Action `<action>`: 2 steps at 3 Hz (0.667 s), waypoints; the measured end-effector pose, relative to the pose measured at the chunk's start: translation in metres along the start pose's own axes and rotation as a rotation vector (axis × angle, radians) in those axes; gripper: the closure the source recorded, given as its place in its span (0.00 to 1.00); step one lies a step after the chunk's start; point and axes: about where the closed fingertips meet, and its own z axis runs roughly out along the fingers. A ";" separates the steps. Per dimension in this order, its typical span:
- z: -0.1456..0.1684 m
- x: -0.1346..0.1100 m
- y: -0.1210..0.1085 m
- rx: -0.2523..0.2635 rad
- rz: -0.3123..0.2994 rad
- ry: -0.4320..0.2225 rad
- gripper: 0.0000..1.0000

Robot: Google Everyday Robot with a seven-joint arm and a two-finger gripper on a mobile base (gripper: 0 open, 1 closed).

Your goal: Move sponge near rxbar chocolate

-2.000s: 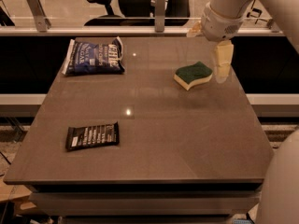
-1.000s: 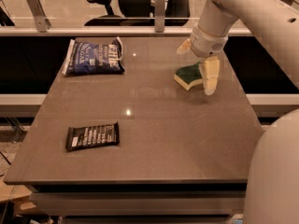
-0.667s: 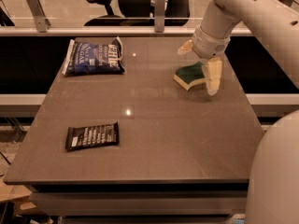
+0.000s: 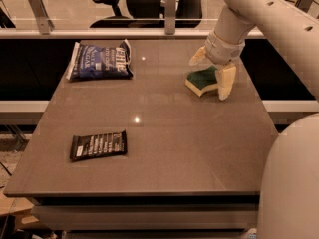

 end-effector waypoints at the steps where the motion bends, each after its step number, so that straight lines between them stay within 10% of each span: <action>1: 0.003 -0.002 -0.004 -0.015 -0.028 0.010 0.42; 2: 0.000 -0.004 -0.009 -0.024 -0.046 0.031 0.64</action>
Offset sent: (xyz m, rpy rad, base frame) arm 0.0019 0.0073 0.0145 -0.0840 0.0106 0.0651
